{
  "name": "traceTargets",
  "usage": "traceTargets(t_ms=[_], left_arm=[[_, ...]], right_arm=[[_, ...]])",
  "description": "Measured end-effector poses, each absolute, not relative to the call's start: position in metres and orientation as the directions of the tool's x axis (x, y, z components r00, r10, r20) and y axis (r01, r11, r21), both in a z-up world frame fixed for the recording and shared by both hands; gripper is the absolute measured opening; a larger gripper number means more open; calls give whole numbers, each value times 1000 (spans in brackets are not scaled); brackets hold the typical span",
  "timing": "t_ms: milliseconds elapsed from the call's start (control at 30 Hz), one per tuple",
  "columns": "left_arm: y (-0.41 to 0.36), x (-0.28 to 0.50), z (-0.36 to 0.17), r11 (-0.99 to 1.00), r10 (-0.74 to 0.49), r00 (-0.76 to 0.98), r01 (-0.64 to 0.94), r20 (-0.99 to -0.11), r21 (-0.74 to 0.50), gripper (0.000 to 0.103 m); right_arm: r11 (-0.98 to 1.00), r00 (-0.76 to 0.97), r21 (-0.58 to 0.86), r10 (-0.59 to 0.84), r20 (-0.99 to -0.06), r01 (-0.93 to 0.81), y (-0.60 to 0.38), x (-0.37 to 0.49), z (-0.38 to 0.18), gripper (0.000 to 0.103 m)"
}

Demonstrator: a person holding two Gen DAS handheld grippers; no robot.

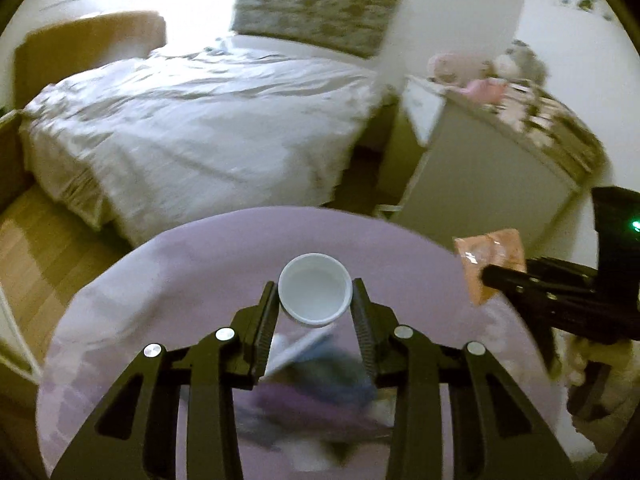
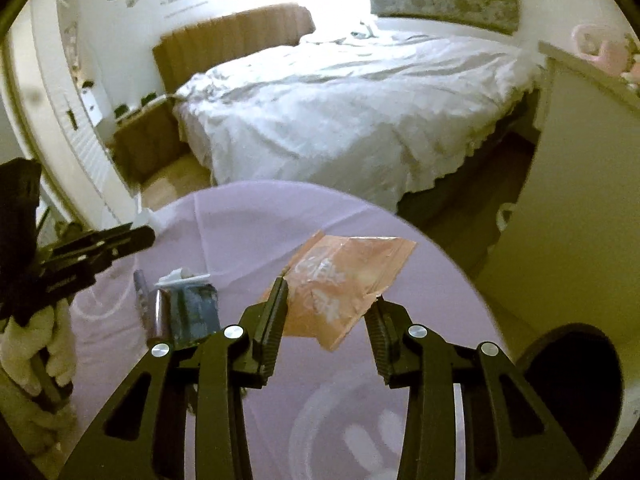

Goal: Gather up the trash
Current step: 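Grasp the small white cup with the left tool while the right tool grasps the orange packet, then carry the white cup and orange packet over the black trash bin, then open both tools to drop the cup and packet into the bin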

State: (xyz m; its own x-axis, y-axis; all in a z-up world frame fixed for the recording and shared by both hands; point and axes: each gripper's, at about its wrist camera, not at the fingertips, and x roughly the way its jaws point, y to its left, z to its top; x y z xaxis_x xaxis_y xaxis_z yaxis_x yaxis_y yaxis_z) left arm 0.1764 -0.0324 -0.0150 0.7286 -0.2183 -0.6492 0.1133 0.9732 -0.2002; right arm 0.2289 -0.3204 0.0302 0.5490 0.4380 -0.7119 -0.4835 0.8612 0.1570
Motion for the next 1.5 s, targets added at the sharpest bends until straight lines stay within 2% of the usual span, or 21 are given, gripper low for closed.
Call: traceTargets(t_ms=[300, 633, 1200, 1400, 1433, 1500], left_arm=[[-153, 182, 13, 916, -396, 687, 343, -609, -208, 36], [-268, 208, -5, 825, -543, 559, 495, -627, -273, 36], [-351, 217, -39, 768, -587, 442, 570, -679, -292, 37], [-368, 218, -43, 761, -580, 432, 589, -690, -272, 38], [-370, 218, -42, 760, -580, 433, 593, -690, -267, 41], [-373, 216, -40, 761, -578, 442, 596, -686, -256, 56]], right_arm=[[917, 635, 144, 364, -682, -372, -423, 206, 61, 39], [965, 650, 187, 262, -713, -183, -533, 199, 40, 39], [980, 607, 198, 174, -776, -29, -608, 204, -18, 39], [981, 587, 195, 151, -795, 12, -621, 205, -31, 45], [981, 585, 193, 146, -798, 18, -622, 206, -32, 48], [981, 581, 191, 137, -802, 32, -626, 204, -35, 56]])
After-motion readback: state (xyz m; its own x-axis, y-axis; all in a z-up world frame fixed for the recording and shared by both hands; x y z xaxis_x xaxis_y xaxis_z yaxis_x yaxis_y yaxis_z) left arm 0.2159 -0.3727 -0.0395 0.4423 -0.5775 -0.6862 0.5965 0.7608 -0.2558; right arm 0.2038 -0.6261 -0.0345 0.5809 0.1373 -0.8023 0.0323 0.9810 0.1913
